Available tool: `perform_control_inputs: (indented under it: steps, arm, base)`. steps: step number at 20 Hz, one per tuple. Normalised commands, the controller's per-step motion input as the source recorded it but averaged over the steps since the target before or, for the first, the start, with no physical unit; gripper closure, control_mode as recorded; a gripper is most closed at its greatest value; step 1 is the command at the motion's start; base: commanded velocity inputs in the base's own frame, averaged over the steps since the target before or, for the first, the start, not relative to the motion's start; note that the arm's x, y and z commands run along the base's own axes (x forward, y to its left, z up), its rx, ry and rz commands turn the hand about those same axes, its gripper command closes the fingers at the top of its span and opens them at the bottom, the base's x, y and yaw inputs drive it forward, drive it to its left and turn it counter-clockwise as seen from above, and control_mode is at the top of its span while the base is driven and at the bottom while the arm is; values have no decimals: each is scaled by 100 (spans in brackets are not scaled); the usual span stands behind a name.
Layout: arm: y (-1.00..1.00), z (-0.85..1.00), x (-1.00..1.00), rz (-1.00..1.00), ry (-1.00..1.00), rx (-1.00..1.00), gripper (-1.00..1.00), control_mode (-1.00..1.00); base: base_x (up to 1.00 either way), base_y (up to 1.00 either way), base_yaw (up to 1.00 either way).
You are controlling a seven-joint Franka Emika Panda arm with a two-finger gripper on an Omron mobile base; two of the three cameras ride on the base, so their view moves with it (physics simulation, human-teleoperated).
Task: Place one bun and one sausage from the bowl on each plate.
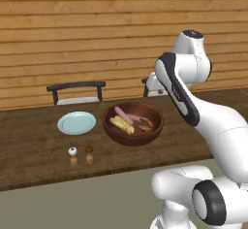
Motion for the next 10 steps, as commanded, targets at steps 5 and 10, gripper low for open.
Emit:
perform_control_inputs:
  steps: [5, 10]
  arm:
    - [20, -22, 26, 1, 4, -2, -100, -100]
    - [30, -66, 94, 0, 32, 1, -100, -100]
  base:
    - [0, 0, 0]
    - [0, 0, 0]
